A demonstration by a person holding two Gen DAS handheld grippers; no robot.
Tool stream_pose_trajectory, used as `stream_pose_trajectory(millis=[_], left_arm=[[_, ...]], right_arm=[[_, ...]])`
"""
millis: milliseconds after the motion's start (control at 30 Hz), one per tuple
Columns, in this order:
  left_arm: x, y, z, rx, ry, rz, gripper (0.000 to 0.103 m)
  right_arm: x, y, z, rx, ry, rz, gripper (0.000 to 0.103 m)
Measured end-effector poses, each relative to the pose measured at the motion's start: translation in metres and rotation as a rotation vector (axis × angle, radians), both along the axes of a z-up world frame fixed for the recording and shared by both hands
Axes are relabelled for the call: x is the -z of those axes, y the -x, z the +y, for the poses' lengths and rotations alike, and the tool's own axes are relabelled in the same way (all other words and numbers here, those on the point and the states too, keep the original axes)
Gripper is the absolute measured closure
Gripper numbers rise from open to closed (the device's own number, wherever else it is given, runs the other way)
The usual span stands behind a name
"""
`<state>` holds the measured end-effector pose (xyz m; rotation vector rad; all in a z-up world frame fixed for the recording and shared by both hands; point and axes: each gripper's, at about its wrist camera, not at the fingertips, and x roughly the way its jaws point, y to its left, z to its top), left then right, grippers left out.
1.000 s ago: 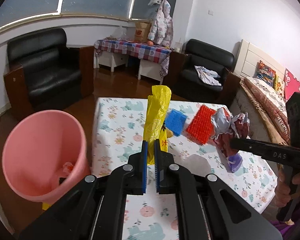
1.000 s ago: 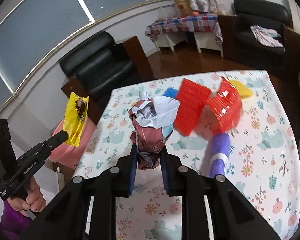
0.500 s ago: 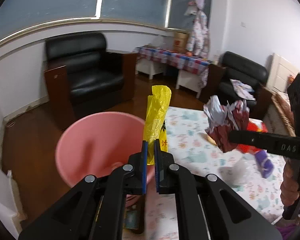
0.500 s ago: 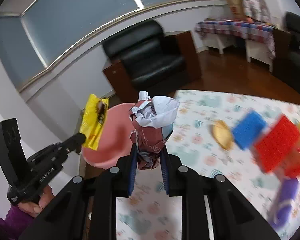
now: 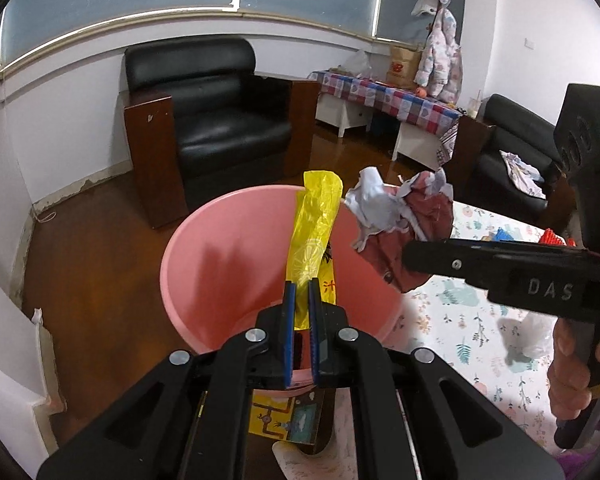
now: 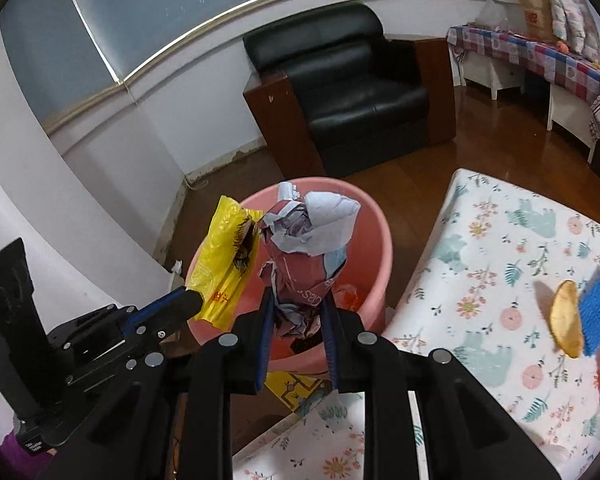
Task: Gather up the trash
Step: 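Open both tools to drop the yellow bag and wrapper into the bucket, then move both open tools back over the table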
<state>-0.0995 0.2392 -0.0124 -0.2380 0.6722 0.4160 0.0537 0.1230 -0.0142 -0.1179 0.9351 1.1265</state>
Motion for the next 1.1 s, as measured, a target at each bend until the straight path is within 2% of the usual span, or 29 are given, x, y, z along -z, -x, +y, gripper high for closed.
stream_pose_trajectory(millis=[233, 300, 367, 600, 833, 1100], left_arm=[[0.007, -0.001, 0.01, -0.029, 0.033, 0.021, 0.095], [0.007, -0.003, 0.014, -0.04, 0.05, 0.025, 0.086], [0.006, -0.003, 0.016, -0.045, 0.062, 0.021, 0.076], [-0.002, 0.001, 0.015, -0.036, 0.085, -0.023, 0.074], [-0.008, -0.004, -0.003, 0.021, 0.085, -0.035, 0.074], [-0.014, -0.016, -0.053, 0.175, 0.079, -0.048, 0.074]], right_arm=[[0.012, -0.001, 0.014, -0.006, 0.03, -0.004, 0.078], [0.013, -0.003, 0.018, -0.004, 0.028, -0.003, 0.072], [0.012, -0.001, 0.017, -0.002, 0.019, -0.007, 0.059], [0.012, -0.004, 0.007, 0.013, -0.004, -0.012, 0.059], [0.003, -0.002, -0.035, 0.066, -0.004, -0.064, 0.059], [-0.01, 0.001, -0.117, 0.18, 0.02, -0.161, 0.059]])
